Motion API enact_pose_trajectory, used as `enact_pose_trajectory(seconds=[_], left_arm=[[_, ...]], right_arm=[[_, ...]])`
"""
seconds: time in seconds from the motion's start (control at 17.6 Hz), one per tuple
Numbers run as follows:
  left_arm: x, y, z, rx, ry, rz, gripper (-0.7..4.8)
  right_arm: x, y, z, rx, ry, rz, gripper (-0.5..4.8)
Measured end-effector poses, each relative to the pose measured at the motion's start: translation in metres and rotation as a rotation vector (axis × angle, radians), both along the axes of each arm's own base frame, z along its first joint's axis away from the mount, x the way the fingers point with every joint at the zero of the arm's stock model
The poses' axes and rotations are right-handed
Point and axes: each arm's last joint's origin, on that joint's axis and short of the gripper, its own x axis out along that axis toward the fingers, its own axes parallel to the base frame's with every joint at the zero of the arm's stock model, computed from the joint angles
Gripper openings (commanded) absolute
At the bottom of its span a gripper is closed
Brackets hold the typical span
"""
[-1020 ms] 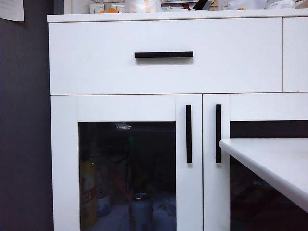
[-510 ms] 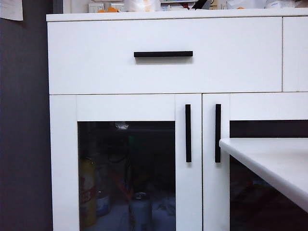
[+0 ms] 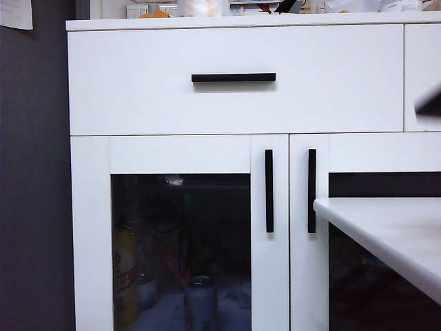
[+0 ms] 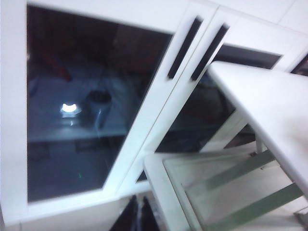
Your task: Open the left door of the white cabinet, pick up a can of beverage from the table on the right, place it inside the cabinet, and finally close the cabinet door.
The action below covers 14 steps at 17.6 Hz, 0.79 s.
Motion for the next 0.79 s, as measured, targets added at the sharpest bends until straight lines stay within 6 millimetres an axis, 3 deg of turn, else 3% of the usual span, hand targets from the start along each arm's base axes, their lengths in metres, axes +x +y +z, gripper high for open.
enact_pose_trajectory(seconds=[0.34, 0.62, 0.79], left_arm=[[0.000, 0.000, 0.000, -0.018, 0.010, 0.009, -0.05], [0.000, 0.001, 0.000, -0.019, 0.009, 0.013, -0.05], [0.003, 0.008, 0.000, -0.021, 0.007, 0.100, -0.05]], right_arm=[[-0.005, -0.004, -0.021, -0.134, 0.185, 0.000, 0.13], [-0.007, -0.007, -0.023, -0.120, 0.171, -0.011, 0.13], [-0.006, -0.020, -0.018, -0.073, 0.121, -0.136, 0.13]])
